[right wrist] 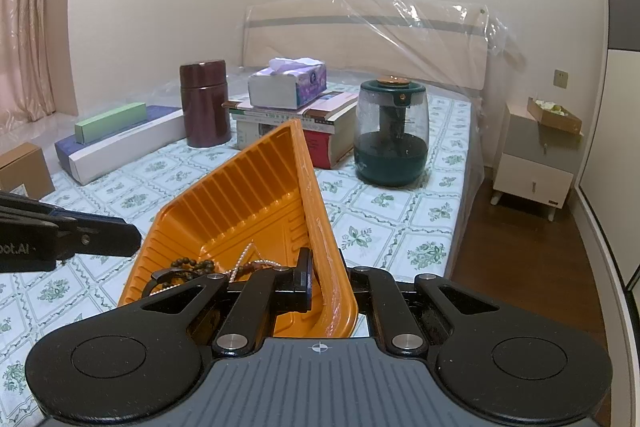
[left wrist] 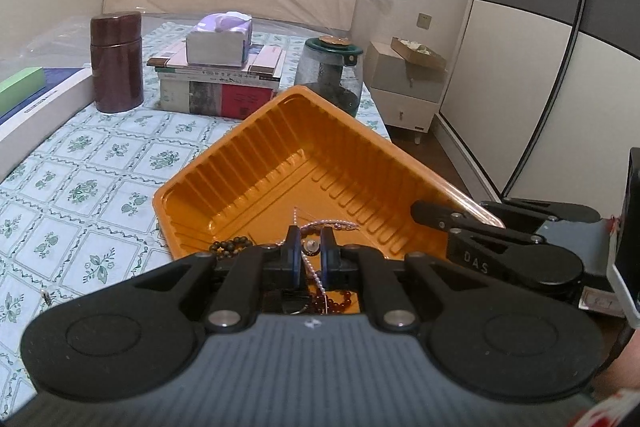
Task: Organize jewelry
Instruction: 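Carry the earring over the tray and open the left tool, then grasp the remaining small earring on the cloth with the left tool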
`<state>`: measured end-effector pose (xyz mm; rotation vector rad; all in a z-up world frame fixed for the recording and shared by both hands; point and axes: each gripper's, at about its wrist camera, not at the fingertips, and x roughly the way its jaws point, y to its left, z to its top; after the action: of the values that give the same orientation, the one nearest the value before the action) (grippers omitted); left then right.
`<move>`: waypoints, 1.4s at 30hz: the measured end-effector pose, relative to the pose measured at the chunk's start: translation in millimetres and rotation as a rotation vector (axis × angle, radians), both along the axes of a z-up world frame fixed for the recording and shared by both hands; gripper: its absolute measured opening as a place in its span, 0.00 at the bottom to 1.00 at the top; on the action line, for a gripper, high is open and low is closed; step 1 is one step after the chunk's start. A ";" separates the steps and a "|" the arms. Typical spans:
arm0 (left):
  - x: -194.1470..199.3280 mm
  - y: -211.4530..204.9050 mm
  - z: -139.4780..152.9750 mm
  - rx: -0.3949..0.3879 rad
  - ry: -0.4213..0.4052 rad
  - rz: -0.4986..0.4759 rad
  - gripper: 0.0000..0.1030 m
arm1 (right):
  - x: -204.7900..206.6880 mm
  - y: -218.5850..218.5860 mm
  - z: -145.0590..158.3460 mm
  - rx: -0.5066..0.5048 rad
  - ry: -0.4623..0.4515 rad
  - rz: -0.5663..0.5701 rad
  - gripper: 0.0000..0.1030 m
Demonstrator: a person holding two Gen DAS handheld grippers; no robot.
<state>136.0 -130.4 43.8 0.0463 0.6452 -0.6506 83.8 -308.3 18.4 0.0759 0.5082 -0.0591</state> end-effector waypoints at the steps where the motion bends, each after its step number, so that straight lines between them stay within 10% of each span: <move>1: 0.3 -0.2 -0.3 -0.001 0.002 0.001 0.08 | -0.1 -0.4 0.0 0.001 0.000 0.000 0.08; 13: 3.8 6.8 -4.1 -0.008 0.015 0.023 0.16 | -0.5 -0.8 -0.8 0.001 0.001 -0.001 0.08; 42: 29.8 175.2 -47.3 0.115 -0.005 0.478 0.29 | -2.9 -3.3 -5.0 0.006 0.008 -0.008 0.08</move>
<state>165.8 44.8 -3.6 -0.0004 0.6589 -0.1519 80.9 -311.6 13.4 0.0834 0.5156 -0.0659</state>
